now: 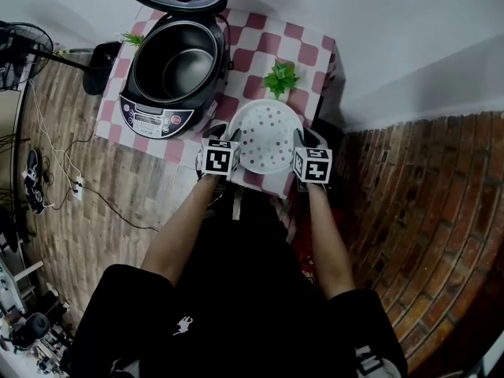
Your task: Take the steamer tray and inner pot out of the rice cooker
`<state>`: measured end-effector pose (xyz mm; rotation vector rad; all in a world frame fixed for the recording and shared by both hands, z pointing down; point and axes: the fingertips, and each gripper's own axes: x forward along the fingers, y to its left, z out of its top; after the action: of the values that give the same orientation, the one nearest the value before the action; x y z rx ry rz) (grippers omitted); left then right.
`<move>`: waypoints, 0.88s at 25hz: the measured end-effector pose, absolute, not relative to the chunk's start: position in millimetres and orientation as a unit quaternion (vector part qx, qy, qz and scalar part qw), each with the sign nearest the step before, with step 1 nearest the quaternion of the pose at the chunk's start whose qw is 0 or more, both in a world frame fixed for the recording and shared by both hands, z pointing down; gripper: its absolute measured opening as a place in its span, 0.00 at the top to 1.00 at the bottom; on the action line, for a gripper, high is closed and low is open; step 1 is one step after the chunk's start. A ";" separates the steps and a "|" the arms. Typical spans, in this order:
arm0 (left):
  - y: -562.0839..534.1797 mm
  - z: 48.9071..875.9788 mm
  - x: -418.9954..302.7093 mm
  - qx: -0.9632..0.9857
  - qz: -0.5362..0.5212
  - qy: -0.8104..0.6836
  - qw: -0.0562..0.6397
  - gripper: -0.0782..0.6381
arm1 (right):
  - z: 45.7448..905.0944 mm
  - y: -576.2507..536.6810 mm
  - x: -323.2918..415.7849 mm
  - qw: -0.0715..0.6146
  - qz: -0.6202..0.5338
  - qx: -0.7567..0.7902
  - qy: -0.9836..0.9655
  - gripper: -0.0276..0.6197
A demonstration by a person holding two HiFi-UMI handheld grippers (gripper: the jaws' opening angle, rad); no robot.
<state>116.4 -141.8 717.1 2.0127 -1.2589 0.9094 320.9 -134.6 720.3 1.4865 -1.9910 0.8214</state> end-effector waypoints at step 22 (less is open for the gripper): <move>-140.6 612.2 127.6 0.809 0.265 -0.491 0.184 0.81 | 626.4 -150.3 297.8 0.193 0.225 0.536 -0.790 0.95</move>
<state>127.6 -140.6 612.2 2.2813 -1.3848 0.7476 297.8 -150.3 626.4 1.5039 -2.2171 0.6309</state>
